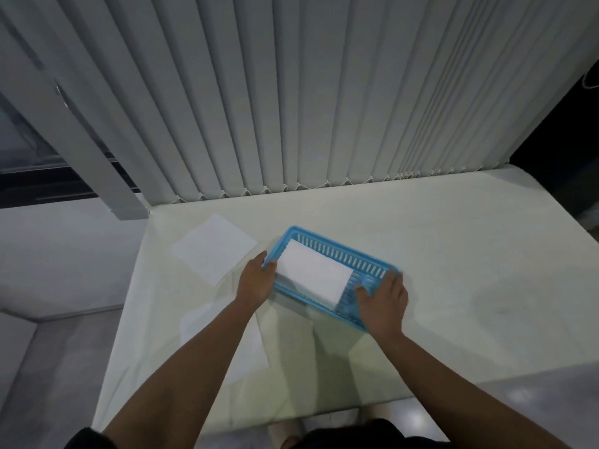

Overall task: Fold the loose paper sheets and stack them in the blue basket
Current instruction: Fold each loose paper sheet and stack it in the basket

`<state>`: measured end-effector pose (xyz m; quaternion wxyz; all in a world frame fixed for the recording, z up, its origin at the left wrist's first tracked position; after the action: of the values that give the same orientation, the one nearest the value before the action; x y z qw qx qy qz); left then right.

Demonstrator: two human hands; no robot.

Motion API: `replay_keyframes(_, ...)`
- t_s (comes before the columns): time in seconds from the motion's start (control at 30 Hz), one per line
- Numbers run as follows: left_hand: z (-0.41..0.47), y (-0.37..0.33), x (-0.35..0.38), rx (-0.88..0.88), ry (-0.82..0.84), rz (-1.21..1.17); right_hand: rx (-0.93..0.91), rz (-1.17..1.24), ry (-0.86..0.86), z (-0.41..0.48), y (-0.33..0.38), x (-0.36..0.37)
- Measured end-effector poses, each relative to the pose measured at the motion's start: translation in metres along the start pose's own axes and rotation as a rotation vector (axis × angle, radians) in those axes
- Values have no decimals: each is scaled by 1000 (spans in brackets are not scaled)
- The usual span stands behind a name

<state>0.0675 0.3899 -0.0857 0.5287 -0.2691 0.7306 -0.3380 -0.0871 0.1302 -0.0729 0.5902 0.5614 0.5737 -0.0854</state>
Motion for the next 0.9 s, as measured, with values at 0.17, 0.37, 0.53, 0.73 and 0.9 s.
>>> replay_keyframes(0.17, -11, 21, -41, 40, -138, 63, -249, -209, 1, -35, 60, 25)
replay_keyframes(0.37, -37, 81, -92, -71, -191, 220, -667, -380, 139, -99, 136, 93)
replay_keyframes(0.53, -58, 125, -106, -137, -130, 278, -917, -665, 220, -139, 165, 158)
replay_keyframes(0.73, -67, 138, -100, -60, -70, 378, -1050, -959, 207, -152, 173, 212)
replay_keyframes(0.9, -62, 137, -95, -63, -12, 291, -1019, -994, 227, -146, 175, 222)
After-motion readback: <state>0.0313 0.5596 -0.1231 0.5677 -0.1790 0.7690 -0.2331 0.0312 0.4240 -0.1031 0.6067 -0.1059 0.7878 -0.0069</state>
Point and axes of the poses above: each hand's wrist, its own z-axis towards the middle knuckle, its own x-axis out of the palm, y = z × x, the point moved 10 cm from there along z, towards the middle knuckle, and after that the axes turned 9 degrees about x, right-handed, at the moved point
